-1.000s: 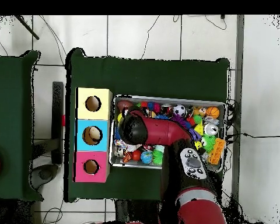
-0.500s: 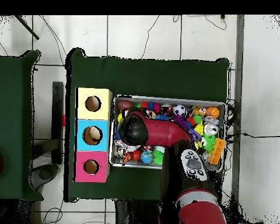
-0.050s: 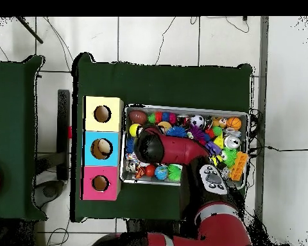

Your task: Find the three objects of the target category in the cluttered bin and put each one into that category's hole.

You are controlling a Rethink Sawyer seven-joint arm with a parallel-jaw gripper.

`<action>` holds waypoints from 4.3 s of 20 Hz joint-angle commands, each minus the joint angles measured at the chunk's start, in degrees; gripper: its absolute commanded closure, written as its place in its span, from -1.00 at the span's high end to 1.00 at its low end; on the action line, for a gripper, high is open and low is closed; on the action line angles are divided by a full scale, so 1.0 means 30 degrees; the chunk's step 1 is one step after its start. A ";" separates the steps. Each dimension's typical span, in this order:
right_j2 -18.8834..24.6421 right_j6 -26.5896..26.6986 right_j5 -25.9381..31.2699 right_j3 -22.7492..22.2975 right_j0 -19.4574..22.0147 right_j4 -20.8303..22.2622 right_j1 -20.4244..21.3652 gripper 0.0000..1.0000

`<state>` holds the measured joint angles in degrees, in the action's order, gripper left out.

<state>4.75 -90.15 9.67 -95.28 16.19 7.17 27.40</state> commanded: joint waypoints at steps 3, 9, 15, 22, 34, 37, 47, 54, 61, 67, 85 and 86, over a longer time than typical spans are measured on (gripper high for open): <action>0.0441 -0.2465 0.0243 -0.2018 0.0642 0.0542 0.0193 1.00; 0.0405 -0.2504 0.0281 -0.2412 0.0552 0.0451 0.0452 1.00; 0.0460 -0.2984 -0.0769 -0.1227 -0.0073 0.0079 -0.1034 1.00; 0.0529 -0.3012 -0.1902 0.0104 -0.0088 0.0007 -0.2555 1.00; 0.0488 -0.3201 -0.2428 -0.0053 -0.0023 -0.0101 -0.2267 1.00; 0.0639 -0.2959 -0.2296 0.0185 0.0171 -0.0018 -0.2236 1.00; 0.0635 -0.2910 -0.3334 0.0459 0.0221 0.0355 -0.2414 -1.00; 0.0183 -0.3310 -0.3706 0.0309 -0.0149 0.0031 -0.2203 -1.00; 0.0416 -0.4116 0.0239 -0.3121 -0.0277 -0.1310 0.3046 -1.00; 0.0075 -0.4083 0.3019 -0.4154 -0.0652 -0.2404 0.5592 -1.00; -0.2086 -0.4548 0.8477 -0.4859 -0.2988 -0.4400 0.9901 -1.00; -0.2158 -0.4580 0.8586 -0.4976 -0.3086 -0.4530 1.0036 -1.00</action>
<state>-0.62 -90.17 27.55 -105.21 7.62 -3.69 53.55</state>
